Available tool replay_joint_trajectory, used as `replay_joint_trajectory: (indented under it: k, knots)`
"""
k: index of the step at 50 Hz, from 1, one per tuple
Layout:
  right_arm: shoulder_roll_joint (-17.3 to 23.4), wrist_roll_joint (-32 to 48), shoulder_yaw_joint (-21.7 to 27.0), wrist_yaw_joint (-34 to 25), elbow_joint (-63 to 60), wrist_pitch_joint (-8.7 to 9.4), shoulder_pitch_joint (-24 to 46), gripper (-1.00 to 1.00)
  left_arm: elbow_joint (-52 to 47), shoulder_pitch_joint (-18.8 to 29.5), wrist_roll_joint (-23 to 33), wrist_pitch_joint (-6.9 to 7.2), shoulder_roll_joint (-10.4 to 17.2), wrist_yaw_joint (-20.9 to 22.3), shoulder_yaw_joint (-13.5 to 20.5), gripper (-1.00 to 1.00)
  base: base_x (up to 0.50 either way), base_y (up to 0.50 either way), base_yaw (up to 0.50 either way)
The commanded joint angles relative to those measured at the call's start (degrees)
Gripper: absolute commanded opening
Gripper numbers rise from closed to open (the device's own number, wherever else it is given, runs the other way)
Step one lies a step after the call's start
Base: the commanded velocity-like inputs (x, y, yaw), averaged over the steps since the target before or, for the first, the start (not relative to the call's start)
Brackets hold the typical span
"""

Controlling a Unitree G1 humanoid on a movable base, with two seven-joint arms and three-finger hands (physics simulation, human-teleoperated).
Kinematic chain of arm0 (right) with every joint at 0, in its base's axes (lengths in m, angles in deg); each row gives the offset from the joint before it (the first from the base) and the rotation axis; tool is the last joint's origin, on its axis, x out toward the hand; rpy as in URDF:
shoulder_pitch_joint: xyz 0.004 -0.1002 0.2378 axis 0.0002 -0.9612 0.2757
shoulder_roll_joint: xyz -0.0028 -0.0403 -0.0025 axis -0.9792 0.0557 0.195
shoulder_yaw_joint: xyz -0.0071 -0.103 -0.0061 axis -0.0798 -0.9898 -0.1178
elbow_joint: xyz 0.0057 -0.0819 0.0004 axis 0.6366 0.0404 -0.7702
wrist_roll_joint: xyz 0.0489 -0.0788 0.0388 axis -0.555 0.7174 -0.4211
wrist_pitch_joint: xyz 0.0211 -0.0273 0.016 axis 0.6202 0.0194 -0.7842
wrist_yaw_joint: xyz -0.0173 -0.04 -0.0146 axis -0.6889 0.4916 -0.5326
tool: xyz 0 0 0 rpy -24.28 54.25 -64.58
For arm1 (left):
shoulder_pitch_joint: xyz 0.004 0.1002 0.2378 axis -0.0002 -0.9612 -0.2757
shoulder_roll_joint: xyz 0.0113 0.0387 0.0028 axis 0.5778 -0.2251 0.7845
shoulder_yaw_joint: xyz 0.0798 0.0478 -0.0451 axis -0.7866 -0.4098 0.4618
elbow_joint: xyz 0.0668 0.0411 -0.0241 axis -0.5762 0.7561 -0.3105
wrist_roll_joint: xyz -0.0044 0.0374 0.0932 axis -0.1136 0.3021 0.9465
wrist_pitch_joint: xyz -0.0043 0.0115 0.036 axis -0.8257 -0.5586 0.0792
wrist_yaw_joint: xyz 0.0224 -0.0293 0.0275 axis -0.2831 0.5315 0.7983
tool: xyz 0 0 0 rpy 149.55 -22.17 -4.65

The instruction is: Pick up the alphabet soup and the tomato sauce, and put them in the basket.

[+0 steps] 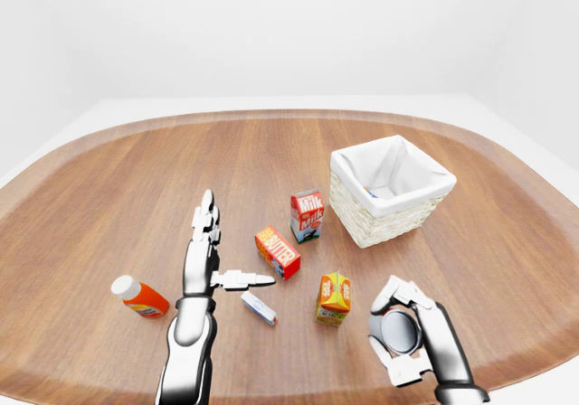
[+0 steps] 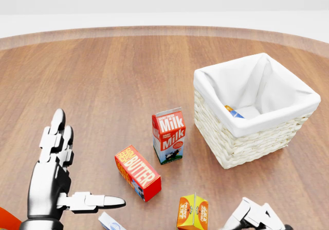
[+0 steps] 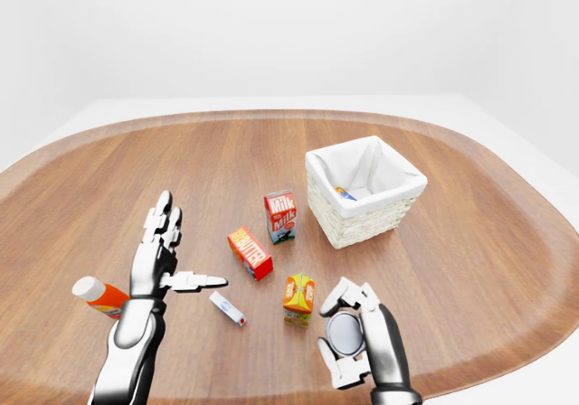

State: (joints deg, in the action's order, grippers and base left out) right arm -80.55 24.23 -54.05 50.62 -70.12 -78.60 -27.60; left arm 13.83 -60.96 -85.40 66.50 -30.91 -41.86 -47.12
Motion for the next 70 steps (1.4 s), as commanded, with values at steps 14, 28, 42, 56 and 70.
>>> replay_joint_trajectory:
  k: [14,28,42,56,70]
  knots:
    - [-5.30,1.22,6.10,-6.83,-12.88,0.00,-3.79,-1.00,-1.01,-0.38,-0.20,0.00,-0.09,-0.30,0.25,1.00,0.00,0.00,0.00]
    - [-10.37,3.63,9.80,-13.44,-17.36,0.00,-0.70,-1.00,-0.78,-0.24,-0.14,0.00,-0.06,-0.27,0.31,1.00,0.00,0.00,0.00]
    - [-6.68,11.22,4.65,-11.17,-21.16,8.33,6.71,-1.00,-0.61,-0.19,-0.11,0.00,-0.09,-0.29,0.27,1.00,0.00,0.00,0.00]
    - [-2.61,22.46,-3.00,-7.10,-20.25,10.00,15.75,-1.00,-0.39,0.31,-0.19,0.00,0.00,-0.27,0.41,1.00,0.00,0.00,0.00]
    - [-3.98,37.38,-4.38,-25.67,-26.09,10.00,37.38,-1.00,0.95,0.94,-0.50,0.00,0.00,-0.52,0.72,1.00,0.00,0.00,0.00]
